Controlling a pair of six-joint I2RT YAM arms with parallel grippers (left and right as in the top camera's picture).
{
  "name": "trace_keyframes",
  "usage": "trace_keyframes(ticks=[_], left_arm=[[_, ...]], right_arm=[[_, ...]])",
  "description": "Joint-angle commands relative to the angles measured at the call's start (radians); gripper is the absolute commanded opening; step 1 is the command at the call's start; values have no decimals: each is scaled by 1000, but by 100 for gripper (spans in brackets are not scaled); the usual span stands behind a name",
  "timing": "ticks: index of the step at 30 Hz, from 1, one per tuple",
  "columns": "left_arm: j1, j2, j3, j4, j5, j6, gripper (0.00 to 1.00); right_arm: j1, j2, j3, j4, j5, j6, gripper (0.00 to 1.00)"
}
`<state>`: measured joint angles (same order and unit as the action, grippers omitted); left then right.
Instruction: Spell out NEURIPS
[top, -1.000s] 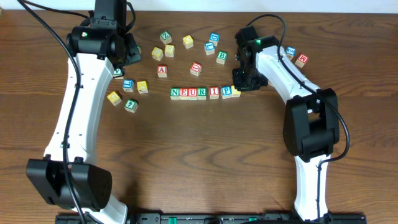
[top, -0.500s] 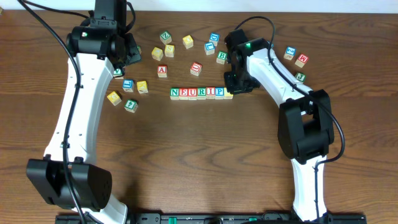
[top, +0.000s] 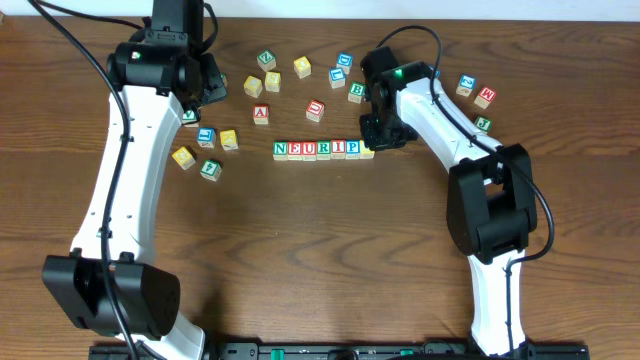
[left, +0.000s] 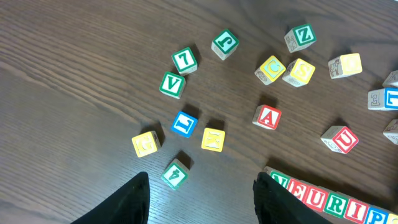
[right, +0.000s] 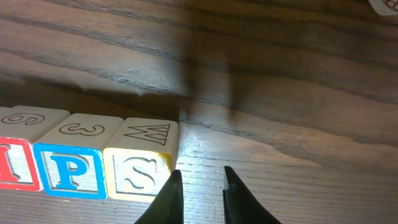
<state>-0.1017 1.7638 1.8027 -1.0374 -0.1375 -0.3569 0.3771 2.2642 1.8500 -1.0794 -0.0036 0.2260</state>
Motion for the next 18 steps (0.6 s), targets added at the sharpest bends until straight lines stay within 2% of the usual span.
trace_keyframes(ticks=[1,18], left_arm=[[2,10,-13,-5,-13,20,53],[2,10,-13,-5,-13,20,53]], right_arm=[[4,12,-1,3,5,-17,17],[2,-50,26,3,1,-18,18]])
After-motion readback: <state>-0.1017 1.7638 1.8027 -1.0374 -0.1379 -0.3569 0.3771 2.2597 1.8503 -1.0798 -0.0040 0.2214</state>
